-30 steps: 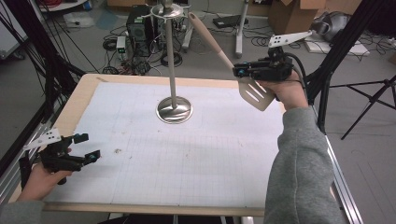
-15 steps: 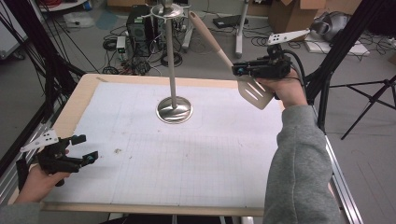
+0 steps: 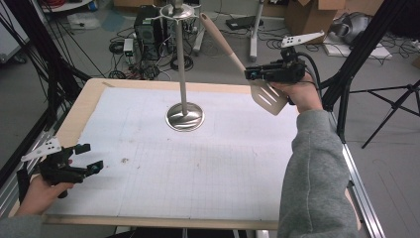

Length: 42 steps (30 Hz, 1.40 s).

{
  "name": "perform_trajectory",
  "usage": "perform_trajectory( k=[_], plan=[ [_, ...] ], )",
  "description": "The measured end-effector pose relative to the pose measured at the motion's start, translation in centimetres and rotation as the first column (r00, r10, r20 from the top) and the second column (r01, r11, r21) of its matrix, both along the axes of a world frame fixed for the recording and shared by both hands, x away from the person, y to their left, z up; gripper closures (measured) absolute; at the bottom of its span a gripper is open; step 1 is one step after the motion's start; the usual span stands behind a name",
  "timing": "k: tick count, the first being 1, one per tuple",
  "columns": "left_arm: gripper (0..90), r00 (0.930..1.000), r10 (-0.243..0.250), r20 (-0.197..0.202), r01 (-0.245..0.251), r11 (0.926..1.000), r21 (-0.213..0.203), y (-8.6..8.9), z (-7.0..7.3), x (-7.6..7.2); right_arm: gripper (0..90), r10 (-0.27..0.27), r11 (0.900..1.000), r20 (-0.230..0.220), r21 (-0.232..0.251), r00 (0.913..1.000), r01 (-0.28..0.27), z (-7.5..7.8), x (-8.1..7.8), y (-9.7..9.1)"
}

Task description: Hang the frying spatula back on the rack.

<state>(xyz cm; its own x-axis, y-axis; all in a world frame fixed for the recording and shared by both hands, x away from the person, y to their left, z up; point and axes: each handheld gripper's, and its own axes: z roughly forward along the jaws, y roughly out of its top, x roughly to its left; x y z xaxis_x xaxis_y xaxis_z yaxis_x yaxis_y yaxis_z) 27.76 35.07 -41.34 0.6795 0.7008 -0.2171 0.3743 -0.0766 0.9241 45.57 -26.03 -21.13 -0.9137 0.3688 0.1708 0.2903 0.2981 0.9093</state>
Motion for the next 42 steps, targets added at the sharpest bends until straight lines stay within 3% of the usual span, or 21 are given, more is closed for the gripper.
perform_trajectory(
  k=[14, 42],
  plan=[
    [1.8, 1.0, 0.003, 0.001, -0.003, 1.0, 0.001, 0.2, 0.0, -0.1, 77.5, 0.014, 0.9998, -0.008, 0.017, 0.9999, -0.014, -0.3, 0.5, 0.1],
    [1.8, 1.0, 0.005, -0.001, -0.005, 1.0, 0.004, 0.1, 0.0, -0.1, 77.7, 0.035, 0.9991, -0.034, -0.022, 0.9988, -0.036, -1.4, 1.0, 2.2]
  ],
)
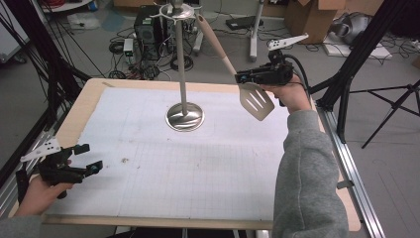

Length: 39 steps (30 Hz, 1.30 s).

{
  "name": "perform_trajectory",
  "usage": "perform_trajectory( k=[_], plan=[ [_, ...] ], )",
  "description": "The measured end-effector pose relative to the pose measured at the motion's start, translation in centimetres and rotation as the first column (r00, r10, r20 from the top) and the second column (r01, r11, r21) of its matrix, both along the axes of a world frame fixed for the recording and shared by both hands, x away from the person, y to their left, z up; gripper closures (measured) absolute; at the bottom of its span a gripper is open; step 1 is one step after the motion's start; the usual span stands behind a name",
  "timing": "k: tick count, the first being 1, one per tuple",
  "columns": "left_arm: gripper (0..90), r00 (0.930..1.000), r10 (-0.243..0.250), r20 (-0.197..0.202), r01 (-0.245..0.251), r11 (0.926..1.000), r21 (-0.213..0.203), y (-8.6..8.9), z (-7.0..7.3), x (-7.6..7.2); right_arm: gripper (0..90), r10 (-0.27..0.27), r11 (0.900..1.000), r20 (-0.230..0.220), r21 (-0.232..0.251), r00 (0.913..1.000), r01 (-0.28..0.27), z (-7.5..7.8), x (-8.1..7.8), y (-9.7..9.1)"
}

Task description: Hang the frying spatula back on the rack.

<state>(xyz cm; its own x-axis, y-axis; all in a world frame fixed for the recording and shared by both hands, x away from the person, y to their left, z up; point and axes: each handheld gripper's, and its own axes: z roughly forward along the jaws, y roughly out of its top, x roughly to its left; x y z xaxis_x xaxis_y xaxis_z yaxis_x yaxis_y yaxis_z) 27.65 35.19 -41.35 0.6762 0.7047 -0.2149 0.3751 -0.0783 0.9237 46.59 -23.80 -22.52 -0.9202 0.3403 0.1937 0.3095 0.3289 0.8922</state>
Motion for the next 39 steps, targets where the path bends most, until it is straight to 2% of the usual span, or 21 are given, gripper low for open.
perform_trajectory(
  k=[9, 15, 17, 18, 19, 39],
  plan=[
    [1.8, 1.0, 0.002, 0.003, -0.002, 1.0, 0.0, 0.0, 0.0, 0.0, 77.9, 0.0, 0.9996, 0.001, -0.03, 1.0, 0.0, -0.4, 0.2, 0.9],
    [1.8, 1.0, 0.003, 0.004, -0.003, 1.0, 0.0, 0.1, 0.1, -0.1, 77.9, 0.006, 0.9995, 0.012, -0.032, 0.9999, -0.006, -0.6, 0.4, 1.3],
    [1.8, 1.0, 0.004, 0.002, -0.004, 1.0, 0.0, 0.1, 0.1, -0.1, 77.9, 0.005, 0.9993, 0.004, -0.038, 1.0, -0.005, -0.7, 0.4, 1.3],
    [1.9, 1.0, 0.004, 0.003, -0.004, 1.0, 0.001, 0.1, 0.1, -0.1, 77.9, 0.005, 0.9993, 0.014, -0.036, 0.9999, -0.005, -0.7, 0.5, 1.4],
    [1.8, 1.0, 0.004, 0.003, -0.004, 1.0, 0.001, 0.1, 0.1, -0.1, 77.9, 0.004, 0.9993, 0.003, -0.036, 1.0, -0.004, -0.7, 0.4, 1.4],
    [1.8, 1.0, 0.006, 0.005, -0.006, 1.0, 0.001, 0.1, 0.2, -0.2, 77.5, 0.014, 0.9994, -0.004, -0.032, 0.9999, -0.014, -1.4, 1.1, 2.1]
  ],
)
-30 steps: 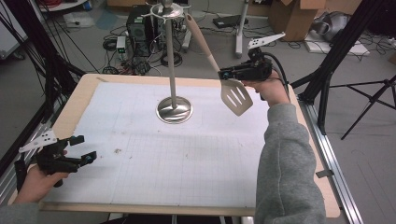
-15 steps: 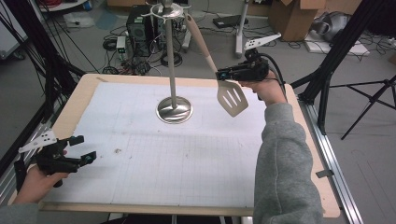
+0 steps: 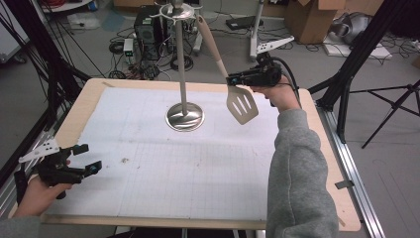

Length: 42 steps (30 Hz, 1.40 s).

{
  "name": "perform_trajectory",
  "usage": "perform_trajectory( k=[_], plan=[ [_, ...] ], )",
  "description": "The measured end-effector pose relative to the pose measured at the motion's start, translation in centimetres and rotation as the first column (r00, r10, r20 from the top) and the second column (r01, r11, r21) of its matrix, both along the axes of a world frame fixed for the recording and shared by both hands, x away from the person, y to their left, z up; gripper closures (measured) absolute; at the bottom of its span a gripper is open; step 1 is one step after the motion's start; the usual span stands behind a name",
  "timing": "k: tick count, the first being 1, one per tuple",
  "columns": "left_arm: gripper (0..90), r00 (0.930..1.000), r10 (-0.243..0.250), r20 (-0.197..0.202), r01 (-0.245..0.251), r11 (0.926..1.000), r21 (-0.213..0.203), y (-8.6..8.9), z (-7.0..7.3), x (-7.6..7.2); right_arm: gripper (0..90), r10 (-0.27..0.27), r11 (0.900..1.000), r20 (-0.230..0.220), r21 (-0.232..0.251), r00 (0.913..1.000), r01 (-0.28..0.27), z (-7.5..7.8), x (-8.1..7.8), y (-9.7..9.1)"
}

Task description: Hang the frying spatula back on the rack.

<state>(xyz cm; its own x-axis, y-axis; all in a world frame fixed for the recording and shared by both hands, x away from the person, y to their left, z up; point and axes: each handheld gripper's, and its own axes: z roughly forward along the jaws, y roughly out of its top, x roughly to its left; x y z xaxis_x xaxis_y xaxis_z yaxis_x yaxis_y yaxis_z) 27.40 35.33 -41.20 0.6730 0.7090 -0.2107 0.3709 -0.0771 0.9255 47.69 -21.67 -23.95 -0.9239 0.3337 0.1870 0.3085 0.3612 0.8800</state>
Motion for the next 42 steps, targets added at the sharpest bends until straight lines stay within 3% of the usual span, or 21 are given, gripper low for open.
perform_trajectory(
  k=[22, 28, 32, 38, 42],
  plan=[
    [1.9, 1.0, 0.003, 0.003, -0.003, 1.0, 0.001, 0.1, 0.0, -0.1, 76.1, -0.017, 0.9997, -0.002, 0.02, 0.9999, 0.017, -0.7, 0.3, 0.5],
    [1.8, 1.0, 0.002, 0.003, -0.002, 1.0, 0.0, 0.1, 0.1, -0.1, 71.4, -0.052, 0.9979, 0.014, 0.039, 0.9986, 0.051, -0.8, 0.3, 0.7],
    [1.9, 1.0, 0.003, 0.004, -0.003, 1.0, 0.0, 0.1, 0.1, -0.2, 63.2, -0.064, 0.997, 0.043, 0.045, 0.997, 0.063, -0.5, 0.0, 0.6],
    [1.8, 1.0, 0.001, 0.005, -0.001, 1.0, 0.006, 0.0, 0.1, -0.1, 33.6, -0.093, 0.9943, 0.14, 0.064, 0.9857, 0.085, 0.1, -0.7, 0.6],
    [1.8, 1.0, 0.002, 0.006, -0.002, 1.0, 0.005, 0.0, 0.1, -0.2, 21.0, -0.121, 0.9913, 0.173, 0.073, 0.9774, 0.11, 0.3, -0.9, 0.6]
  ],
)
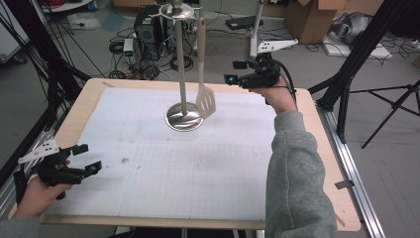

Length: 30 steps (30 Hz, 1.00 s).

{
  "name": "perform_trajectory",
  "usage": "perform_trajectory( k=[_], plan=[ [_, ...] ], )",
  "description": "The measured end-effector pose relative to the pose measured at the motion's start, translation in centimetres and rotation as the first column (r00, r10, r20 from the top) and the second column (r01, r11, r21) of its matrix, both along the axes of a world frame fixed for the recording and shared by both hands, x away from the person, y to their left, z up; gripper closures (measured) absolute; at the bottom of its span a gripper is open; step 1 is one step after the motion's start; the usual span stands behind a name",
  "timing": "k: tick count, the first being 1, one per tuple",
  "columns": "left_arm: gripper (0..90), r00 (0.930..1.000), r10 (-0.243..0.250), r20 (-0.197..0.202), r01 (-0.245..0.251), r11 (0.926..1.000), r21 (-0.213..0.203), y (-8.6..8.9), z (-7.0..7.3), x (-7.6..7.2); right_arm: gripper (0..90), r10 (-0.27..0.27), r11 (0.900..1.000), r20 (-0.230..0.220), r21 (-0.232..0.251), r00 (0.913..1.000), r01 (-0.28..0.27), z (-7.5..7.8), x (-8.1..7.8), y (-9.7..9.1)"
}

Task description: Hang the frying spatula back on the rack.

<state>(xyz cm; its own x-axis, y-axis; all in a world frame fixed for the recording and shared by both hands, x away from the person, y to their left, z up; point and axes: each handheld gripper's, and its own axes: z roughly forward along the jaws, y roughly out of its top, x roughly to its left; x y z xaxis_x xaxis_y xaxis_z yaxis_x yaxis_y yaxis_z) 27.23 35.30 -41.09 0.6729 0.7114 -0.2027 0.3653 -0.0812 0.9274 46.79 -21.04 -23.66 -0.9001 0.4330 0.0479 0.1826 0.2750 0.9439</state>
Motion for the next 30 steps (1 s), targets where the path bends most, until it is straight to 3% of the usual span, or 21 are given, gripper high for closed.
perform_trajectory(
  k=[10, 21, 30],
  plan=[
    [1.8, 0.9999, 0.001, 0.015, -0.001, 1.0, 0.001, 0.0, 0.2, -0.1, 17.6, -0.013, 0.9999, 0.021, 0.008, 0.9997, 0.013, 0.2, -0.8, 0.1],
    [1.8, 0.9997, 0.008, 0.022, -0.008, 1.0, 0.0, 0.1, 0.3, -0.1, 15.8, -0.023, 0.9996, 0.048, -0.014, 0.9986, 0.024, 0.8, -2.2, 0.1],
    [1.8, 0.9994, 0.002, 0.035, -0.002, 1.0, 0.004, -0.2, 0.5, -0.1, 15.5, -0.027, 0.9994, 0.058, -0.019, 0.9979, 0.028, -0.2, -3.5, 0.0]
  ],
)
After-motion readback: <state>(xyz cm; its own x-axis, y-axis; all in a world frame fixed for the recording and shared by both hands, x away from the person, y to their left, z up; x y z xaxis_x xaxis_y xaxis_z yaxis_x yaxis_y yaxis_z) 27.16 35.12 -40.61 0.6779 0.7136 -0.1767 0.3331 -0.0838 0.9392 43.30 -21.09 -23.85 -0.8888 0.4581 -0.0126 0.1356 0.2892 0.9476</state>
